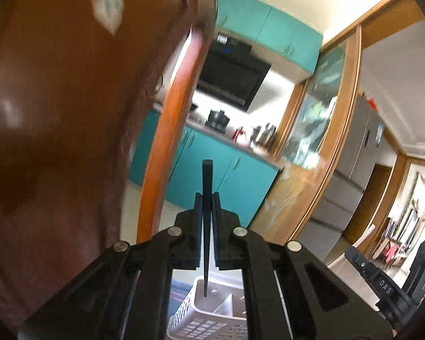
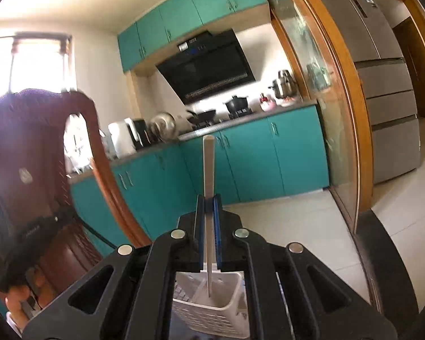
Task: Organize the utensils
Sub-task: 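Lift both held chopsticks and lower them into the white basket, then open both tools to release the chopsticks and withdraw from the basket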
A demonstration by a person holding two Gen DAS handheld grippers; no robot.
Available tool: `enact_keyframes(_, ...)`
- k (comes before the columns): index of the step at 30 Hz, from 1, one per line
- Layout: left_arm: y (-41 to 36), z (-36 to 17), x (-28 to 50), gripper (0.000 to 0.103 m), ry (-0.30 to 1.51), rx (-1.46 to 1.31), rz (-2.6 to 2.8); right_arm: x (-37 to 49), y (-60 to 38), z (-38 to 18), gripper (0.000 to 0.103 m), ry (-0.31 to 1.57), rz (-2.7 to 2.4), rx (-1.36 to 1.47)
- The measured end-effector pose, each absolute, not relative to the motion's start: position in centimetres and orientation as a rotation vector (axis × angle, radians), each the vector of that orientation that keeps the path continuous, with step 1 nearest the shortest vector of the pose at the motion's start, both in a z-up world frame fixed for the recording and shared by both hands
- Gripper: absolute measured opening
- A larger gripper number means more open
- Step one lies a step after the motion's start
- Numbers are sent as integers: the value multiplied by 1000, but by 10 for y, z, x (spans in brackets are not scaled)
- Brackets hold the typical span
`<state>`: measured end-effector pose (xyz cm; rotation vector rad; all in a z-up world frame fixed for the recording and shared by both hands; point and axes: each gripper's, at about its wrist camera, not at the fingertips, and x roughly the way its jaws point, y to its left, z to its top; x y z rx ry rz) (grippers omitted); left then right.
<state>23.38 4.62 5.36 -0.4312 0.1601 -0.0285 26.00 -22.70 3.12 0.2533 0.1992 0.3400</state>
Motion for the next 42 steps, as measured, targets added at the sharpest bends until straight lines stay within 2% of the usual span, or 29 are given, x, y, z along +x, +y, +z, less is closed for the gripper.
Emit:
enact_keyframes(8, 18, 12, 281, 7, 309, -336, -12, 270, -204, -19, 7, 293, 367, 164)
enact_keyframes(18, 8, -6, 287, 8, 353, -292, -3, 268, -206, -25, 7, 310, 373, 167)
enact_keyframes(20, 7, -4, 277, 16, 318, -282, -2, 263, -211, -23, 10, 297, 368, 176)
enact_keyframes(21, 7, -4, 271, 21, 301, -274, -3, 259, -214, -21, 21, 283, 359, 181)
enact_keyframes(22, 8, -2, 265, 22, 282, -268, -5, 255, -218, -20, 36, 264, 351, 188)
enact_keyframes(24, 12, -2, 253, 30, 255, -264, -14, 241, -229, -14, 50, 200, 324, 217)
enact_keyframes(26, 17, -2, 239, 35, 232, -251, -7, 226, -240, -10, 51, 149, 310, 234)
enact_keyframes(31, 36, -15, 210, 35, 252, -208, 63, 173, -262, -15, 51, 8, 359, 286)
enact_keyframes(33, 44, -25, 205, 35, 290, -216, 65, 163, -258, -24, 51, 14, 377, 262)
enact_keyframes(38, 47, -71, 220, 31, 535, -196, 82, 188, -206, -74, 51, 338, 390, 118)
enact_keyframes(39, 46, -84, 227, 31, 605, -200, 71, 204, -181, -95, 51, 490, 403, 14)
enact_keyframes(42, 43, -114, 236, 31, 742, -207, 69, 227, -141, -143, 50, 738, 391, -158)
